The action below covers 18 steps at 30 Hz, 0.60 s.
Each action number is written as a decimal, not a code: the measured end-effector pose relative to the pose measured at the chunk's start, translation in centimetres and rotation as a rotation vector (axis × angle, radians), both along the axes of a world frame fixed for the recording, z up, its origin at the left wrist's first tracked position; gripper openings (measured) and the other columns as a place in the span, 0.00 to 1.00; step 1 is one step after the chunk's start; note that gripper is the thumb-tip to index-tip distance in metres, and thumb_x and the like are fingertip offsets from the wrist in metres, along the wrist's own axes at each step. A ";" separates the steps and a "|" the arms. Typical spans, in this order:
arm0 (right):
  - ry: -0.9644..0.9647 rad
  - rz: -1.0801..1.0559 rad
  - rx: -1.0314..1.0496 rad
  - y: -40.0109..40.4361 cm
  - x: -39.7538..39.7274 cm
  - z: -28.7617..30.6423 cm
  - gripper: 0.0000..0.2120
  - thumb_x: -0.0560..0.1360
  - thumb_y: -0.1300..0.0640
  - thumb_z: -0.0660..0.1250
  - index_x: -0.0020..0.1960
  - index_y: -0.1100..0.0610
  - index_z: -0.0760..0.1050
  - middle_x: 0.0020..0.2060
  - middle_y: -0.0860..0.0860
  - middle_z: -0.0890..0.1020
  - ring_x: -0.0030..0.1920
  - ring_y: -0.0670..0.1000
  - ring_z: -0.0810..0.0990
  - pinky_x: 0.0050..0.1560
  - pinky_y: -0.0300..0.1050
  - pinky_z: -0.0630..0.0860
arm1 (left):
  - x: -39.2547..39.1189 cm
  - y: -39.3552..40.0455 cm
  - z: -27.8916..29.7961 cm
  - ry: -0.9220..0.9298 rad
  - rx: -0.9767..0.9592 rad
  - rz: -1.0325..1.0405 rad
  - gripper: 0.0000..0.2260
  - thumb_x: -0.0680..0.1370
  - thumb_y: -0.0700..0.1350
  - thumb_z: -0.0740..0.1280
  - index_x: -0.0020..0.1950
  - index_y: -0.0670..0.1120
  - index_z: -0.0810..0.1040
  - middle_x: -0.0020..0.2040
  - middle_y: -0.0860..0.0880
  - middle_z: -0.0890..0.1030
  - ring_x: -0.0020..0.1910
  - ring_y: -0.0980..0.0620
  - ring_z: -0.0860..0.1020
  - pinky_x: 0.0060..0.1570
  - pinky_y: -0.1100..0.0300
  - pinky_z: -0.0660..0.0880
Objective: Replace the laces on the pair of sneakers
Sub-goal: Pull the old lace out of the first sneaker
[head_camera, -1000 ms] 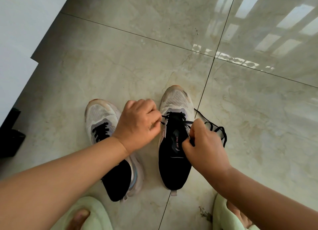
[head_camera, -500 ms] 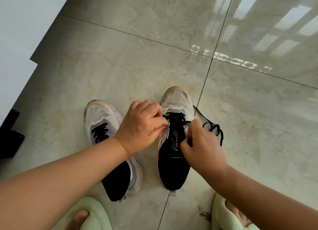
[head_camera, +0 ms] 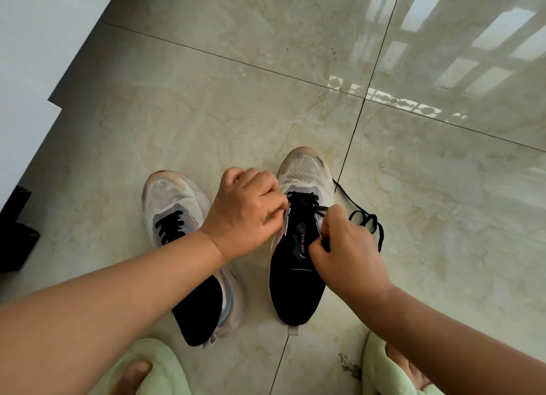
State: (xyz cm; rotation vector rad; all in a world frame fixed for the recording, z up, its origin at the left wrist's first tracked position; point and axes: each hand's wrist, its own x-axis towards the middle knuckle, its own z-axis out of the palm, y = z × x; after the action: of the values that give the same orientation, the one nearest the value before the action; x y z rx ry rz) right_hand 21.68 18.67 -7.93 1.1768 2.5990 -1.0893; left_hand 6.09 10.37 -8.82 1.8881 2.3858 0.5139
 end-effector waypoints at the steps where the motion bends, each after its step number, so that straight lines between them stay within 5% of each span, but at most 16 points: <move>1: 0.002 -0.012 -0.005 0.0 0.0 0.0 0.14 0.71 0.62 0.61 0.36 0.52 0.56 0.26 0.47 0.67 0.26 0.46 0.64 0.23 0.38 0.56 | 0.0 -0.1 -0.1 -0.017 -0.022 0.062 0.04 0.69 0.45 0.66 0.35 0.49 0.79 0.37 0.51 0.75 0.38 0.49 0.75 0.47 0.55 0.61; 7: 0.003 -0.059 -0.049 0.0 0.4 -0.2 0.11 0.72 0.62 0.61 0.37 0.53 0.59 0.25 0.48 0.69 0.25 0.47 0.66 0.24 0.39 0.58 | -2.7 -1.2 -1.3 -0.128 -0.181 0.460 0.02 0.68 0.41 0.72 0.39 0.47 0.82 0.42 0.49 0.74 0.44 0.47 0.76 0.49 0.59 0.54; 11: 0.004 -0.048 -0.050 -0.1 0.2 -0.1 0.08 0.71 0.61 0.61 0.39 0.55 0.61 0.27 0.48 0.69 0.27 0.47 0.67 0.24 0.41 0.60 | -2.0 -1.4 -0.9 -0.159 -0.136 0.265 0.08 0.67 0.38 0.70 0.44 0.46 0.82 0.42 0.47 0.74 0.42 0.48 0.76 0.48 0.56 0.62; 14: -0.001 -0.053 -0.050 0.0 0.2 -0.2 0.09 0.71 0.61 0.61 0.38 0.55 0.61 0.27 0.48 0.70 0.27 0.47 0.67 0.24 0.41 0.60 | -0.8 -1.5 -0.2 -0.116 -0.095 0.052 0.13 0.67 0.46 0.63 0.49 0.47 0.81 0.44 0.49 0.75 0.43 0.50 0.75 0.48 0.57 0.61; 18: 0.007 -0.046 -0.049 -0.1 0.2 -0.2 0.09 0.71 0.62 0.61 0.38 0.55 0.60 0.27 0.48 0.69 0.27 0.47 0.66 0.25 0.41 0.59 | 0.3 -1.3 0.0 -0.027 0.006 -0.053 0.06 0.71 0.45 0.67 0.44 0.48 0.83 0.41 0.50 0.78 0.41 0.49 0.75 0.48 0.56 0.62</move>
State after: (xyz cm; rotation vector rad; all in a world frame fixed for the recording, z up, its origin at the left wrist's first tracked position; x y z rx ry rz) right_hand 21.89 18.60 -8.09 1.2303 2.5473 -1.1605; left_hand 6.37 9.05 -8.83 1.9286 2.3130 0.5404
